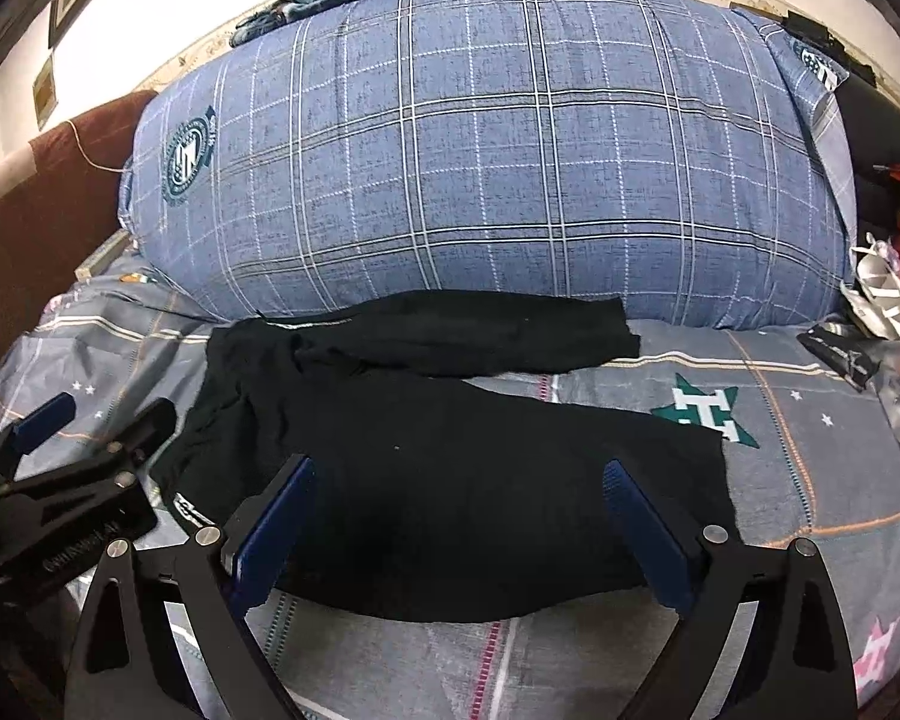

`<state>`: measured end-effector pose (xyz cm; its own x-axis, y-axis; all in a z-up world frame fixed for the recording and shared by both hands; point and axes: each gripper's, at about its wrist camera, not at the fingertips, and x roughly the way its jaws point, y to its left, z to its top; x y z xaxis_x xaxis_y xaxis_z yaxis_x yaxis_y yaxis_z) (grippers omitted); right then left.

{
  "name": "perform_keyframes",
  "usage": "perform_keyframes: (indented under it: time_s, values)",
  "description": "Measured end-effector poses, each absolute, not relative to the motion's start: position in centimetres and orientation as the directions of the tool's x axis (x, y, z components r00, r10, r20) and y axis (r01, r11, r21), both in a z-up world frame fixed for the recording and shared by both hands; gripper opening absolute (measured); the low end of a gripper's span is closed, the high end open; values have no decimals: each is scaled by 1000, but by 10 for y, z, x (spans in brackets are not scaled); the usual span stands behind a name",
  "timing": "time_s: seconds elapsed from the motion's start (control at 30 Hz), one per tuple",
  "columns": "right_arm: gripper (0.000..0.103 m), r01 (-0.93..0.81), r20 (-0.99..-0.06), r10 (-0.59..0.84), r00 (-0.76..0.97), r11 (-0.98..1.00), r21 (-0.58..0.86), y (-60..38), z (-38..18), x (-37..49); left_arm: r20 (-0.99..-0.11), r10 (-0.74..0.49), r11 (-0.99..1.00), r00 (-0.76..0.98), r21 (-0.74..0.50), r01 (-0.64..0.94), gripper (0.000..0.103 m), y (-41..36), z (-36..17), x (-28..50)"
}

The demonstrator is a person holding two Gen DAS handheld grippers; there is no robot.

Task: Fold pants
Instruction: 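Move both grippers over the black pants waistband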

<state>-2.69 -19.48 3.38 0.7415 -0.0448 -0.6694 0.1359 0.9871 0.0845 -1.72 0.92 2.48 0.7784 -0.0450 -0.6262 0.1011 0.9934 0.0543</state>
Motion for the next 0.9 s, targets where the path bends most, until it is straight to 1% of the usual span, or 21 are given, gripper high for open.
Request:
perform_keyframes:
  time_s: [0.2, 0.4, 0.47, 0.53, 0.6, 0.7, 0.8, 0.9]
  values:
    - [95, 157, -686, -82, 723, 986, 47, -198, 33, -27, -627, -51, 994, 778, 43, 100, 102, 9, 25, -18]
    - [92, 172, -708, -78, 702, 983, 63, -202, 33, -26, -630, -44, 994, 775, 52, 99, 102, 12, 24, -17]
    - [85, 195, -714, -127, 689, 981, 14, -201, 31, -24, -631, -29, 993, 775, 69, 93, 102, 12, 23, -15]
    - [83, 215, -718, -177, 673, 976, -39, -198, 27, -22, -630, -2, 992, 777, 95, 79, 102, 14, 21, -13]
    - [82, 217, -721, -192, 665, 974, -59, -197, 26, -21, -637, 17, 992, 771, 104, 65, 102, 16, 18, -11]
    - [82, 183, -723, -136, 677, 983, -13, -197, 26, -20, -651, 8, 995, 759, 80, 58, 102, 21, 16, -9]
    - [82, 120, -725, 18, 689, 983, 138, -204, 27, -21, -652, 11, 996, 758, 77, 51, 102, 24, 17, -9]
    - [82, 96, -734, 112, 670, 967, 236, -211, 23, -17, -654, 7, 996, 756, 73, 53, 102, 23, 16, -10]
